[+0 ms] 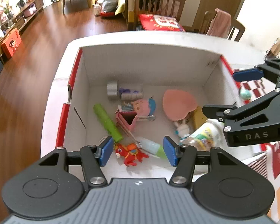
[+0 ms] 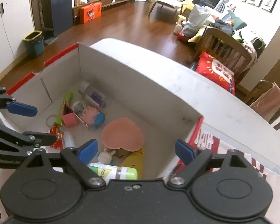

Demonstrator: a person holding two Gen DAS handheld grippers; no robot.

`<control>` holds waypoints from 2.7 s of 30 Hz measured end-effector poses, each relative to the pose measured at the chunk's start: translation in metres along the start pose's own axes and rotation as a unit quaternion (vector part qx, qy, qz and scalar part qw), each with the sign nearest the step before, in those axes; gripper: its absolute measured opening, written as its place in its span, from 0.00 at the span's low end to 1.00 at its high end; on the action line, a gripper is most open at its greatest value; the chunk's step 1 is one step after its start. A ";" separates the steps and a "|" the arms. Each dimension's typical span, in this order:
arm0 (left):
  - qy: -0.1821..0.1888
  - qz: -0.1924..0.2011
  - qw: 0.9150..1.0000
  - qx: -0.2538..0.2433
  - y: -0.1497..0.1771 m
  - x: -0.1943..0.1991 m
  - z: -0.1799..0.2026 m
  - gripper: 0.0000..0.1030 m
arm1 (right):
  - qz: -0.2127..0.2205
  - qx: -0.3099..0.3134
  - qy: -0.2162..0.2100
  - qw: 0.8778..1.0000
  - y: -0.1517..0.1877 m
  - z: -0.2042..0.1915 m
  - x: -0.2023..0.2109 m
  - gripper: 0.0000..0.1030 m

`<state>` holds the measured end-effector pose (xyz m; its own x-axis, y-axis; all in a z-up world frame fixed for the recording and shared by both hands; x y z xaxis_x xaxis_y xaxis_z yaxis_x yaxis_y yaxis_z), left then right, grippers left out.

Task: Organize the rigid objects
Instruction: 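Withdraw both tools from the box toward the yellow box and teal egg, then grasp the yellow box with the left tool while the right tool grasps the teal egg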

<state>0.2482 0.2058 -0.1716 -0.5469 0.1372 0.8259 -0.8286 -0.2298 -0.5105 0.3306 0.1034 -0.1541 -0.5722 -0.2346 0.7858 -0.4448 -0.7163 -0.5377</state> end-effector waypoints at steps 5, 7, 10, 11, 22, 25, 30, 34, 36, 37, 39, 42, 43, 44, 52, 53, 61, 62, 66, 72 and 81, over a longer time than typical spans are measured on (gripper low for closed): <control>0.004 0.030 0.999 -0.013 -0.007 0.023 0.018 0.56 | 0.014 -0.024 -0.002 1.000 0.002 0.015 0.018 0.87; 0.006 0.040 0.999 -0.016 -0.008 0.032 0.024 0.59 | 0.021 -0.035 -0.009 0.999 0.003 0.021 0.027 0.88; 0.012 0.057 0.998 -0.019 -0.011 0.043 0.034 0.66 | 0.035 -0.048 -0.018 0.998 0.008 0.031 0.042 0.92; 0.014 0.062 0.998 -0.021 -0.011 0.046 0.037 0.66 | 0.038 -0.052 -0.021 0.998 0.009 0.034 0.047 0.92; 0.025 0.084 0.995 -0.055 -0.011 0.067 0.081 0.76 | 0.071 -0.092 -0.039 0.993 0.043 0.087 0.099 0.96; 0.028 0.088 0.994 -0.062 -0.011 0.067 0.093 0.77 | 0.073 -0.099 -0.032 0.992 0.059 0.106 0.107 0.98; 0.023 0.092 0.993 -0.070 -0.012 0.061 0.117 0.77 | 0.072 -0.124 -0.016 0.990 0.082 0.142 0.114 0.98; 0.006 0.119 0.990 -0.080 -0.014 0.063 0.138 0.80 | 0.072 -0.145 -0.013 0.987 0.095 0.169 0.116 1.00; 0.008 0.124 0.989 -0.082 -0.017 0.060 0.149 0.80 | 0.073 -0.153 -0.011 0.986 0.099 0.180 0.115 1.00; 0.011 0.124 0.989 -0.083 -0.018 0.058 0.156 0.80 | 0.072 -0.157 -0.011 0.985 0.103 0.186 0.114 1.00; 0.017 0.119 0.989 -0.083 -0.018 0.050 0.169 0.80 | 0.068 -0.164 -0.013 0.984 0.107 0.198 0.110 1.00; 0.021 0.114 0.990 -0.086 -0.016 0.035 0.190 0.80 | 0.060 -0.173 -0.015 0.983 0.112 0.212 0.102 1.00; 0.022 0.112 0.990 -0.087 -0.015 0.030 0.196 0.80 | 0.057 -0.174 -0.016 0.983 0.113 0.216 0.098 1.00; 0.023 0.111 0.990 -0.087 -0.014 0.024 0.204 0.80 | 0.053 -0.174 -0.017 0.983 0.114 0.219 0.095 1.00; 0.019 0.103 0.991 -0.089 -0.012 -0.031 0.258 0.80 | 0.020 -0.178 -0.035 0.983 0.122 0.241 0.056 1.00; 0.020 0.100 0.991 -0.087 -0.012 -0.039 0.264 0.80 | 0.016 -0.175 -0.038 0.984 0.123 0.243 0.051 1.00; 0.015 0.079 0.994 -0.068 -0.009 -0.097 0.302 0.80 | -0.002 -0.144 -0.061 0.988 0.122 0.245 0.015 1.00; 0.014 0.077 0.995 -0.066 -0.008 -0.104 0.307 0.80 | -0.004 -0.141 -0.063 0.988 0.122 0.245 0.011 1.00; 0.015 0.075 0.996 -0.045 -0.008 -0.125 0.318 0.80 | -0.015 -0.121 -0.073 0.990 0.122 0.244 -0.009 1.00; -0.006 0.064 0.997 -0.048 -0.009 -0.153 0.331 0.80 | -0.031 -0.099 -0.093 0.990 0.120 0.242 -0.036 1.00; -0.028 0.054 0.998 -0.024 -0.012 -0.177 0.328 0.80 | -0.041 -0.055 -0.118 0.991 0.116 0.226 -0.065 0.99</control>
<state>0.3938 -0.1320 -0.2332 -0.6273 0.0590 0.7766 -0.7704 -0.1928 -0.6077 0.4717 -0.1130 -0.1988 -0.3592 -0.3356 0.8708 -0.5634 -0.6659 -0.4890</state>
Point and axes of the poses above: each gripper's, at about its wrist camera, not at the fingertips, and x roughly against the way its jaws point, z to its right, y to its underside, the point moved 9 cm from there along -x, roughly the way its jaws point, and after that the axes turned 10 degrees about y, right-handed, at the moved point
